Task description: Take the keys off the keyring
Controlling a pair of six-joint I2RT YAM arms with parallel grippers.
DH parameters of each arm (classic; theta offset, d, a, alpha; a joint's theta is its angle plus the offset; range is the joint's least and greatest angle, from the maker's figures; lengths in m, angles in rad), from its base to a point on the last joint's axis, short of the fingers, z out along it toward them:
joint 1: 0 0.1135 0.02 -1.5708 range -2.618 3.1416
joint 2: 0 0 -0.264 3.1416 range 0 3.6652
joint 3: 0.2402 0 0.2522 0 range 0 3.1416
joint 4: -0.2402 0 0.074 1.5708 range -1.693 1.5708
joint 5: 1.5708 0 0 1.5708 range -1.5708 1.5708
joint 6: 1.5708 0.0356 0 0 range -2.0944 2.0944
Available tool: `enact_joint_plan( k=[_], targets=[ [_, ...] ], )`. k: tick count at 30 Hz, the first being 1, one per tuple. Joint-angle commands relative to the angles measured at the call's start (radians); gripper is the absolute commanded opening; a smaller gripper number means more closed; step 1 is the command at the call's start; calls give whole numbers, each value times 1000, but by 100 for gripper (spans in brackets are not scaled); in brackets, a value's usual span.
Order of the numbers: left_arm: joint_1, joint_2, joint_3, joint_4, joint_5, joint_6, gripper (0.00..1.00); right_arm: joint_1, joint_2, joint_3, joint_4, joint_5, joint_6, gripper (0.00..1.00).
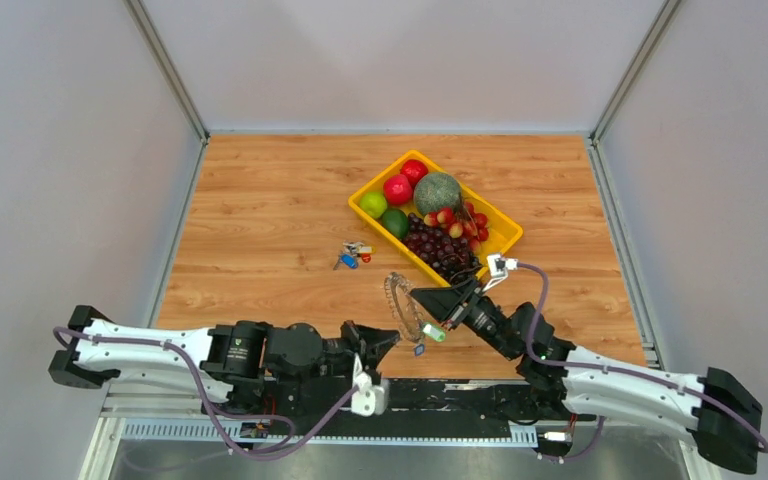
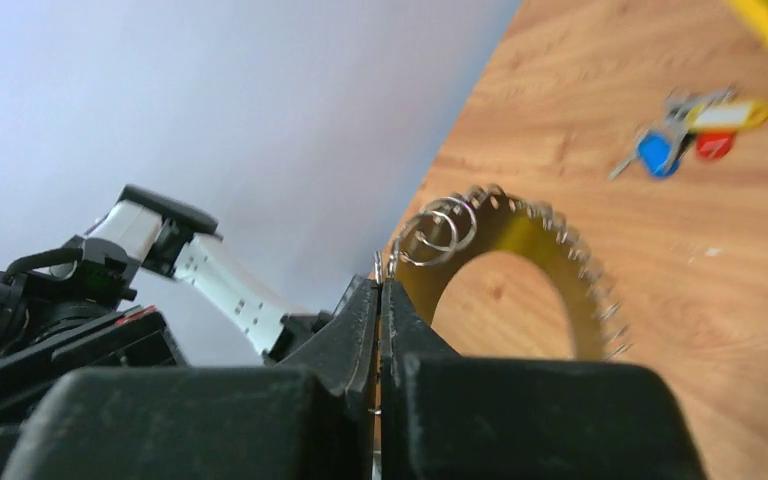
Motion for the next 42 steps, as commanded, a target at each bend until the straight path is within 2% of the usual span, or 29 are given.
enact_joint_plan(
  k=[1, 6, 9, 11, 14, 17, 21, 27, 34, 38, 39, 40, 41, 42],
  targets=[
    [90, -6, -1, 196, -146, -349, 0, -3, -233, 105, -291, 212, -235, 0],
    [300, -21, -50, 314, -277, -655, 2, -3, -435, 186, -505, 335, -432, 0],
    [462, -5, -96, 356, -308, -790, 11, -4, -491, 242, -587, 365, -528, 0],
    [566, 23, -122, 363, -281, -876, 13, -3, -505, 278, -637, 377, -576, 0],
    [690, 71, -155, 404, -200, -1022, 2, -2, -504, 331, -697, 382, -632, 0],
    [834, 132, -224, 507, -62, -1149, 0, -3, -506, 363, -765, 385, -667, 0],
    [949, 264, -267, 646, 32, -1242, 0, -4, -522, 371, -800, 398, -697, 0],
    [1062, 512, -255, 825, 192, -1343, 0, -4, -512, 368, -829, 384, -709, 0],
    [1150, 743, -228, 991, 313, -1420, 5, -3, -410, 327, -826, 315, -587, 0],
    [1199, 810, -228, 1073, 422, -1466, 27, -3, -336, 299, -776, 254, -534, 0],
    [1203, 808, -229, 1071, 429, -1462, 40, -4, -315, 291, -757, 236, -526, 0],
    [1207, 786, -232, 1056, 408, -1445, 47, -3, -290, 284, -739, 219, -519, 0],
    [1208, 767, -233, 1002, 387, -1433, 61, -4, -266, 281, -723, 207, -507, 0],
    [1210, 713, -234, 963, 337, -1406, 69, -2, -235, 281, -713, 204, -492, 0]
  ],
)
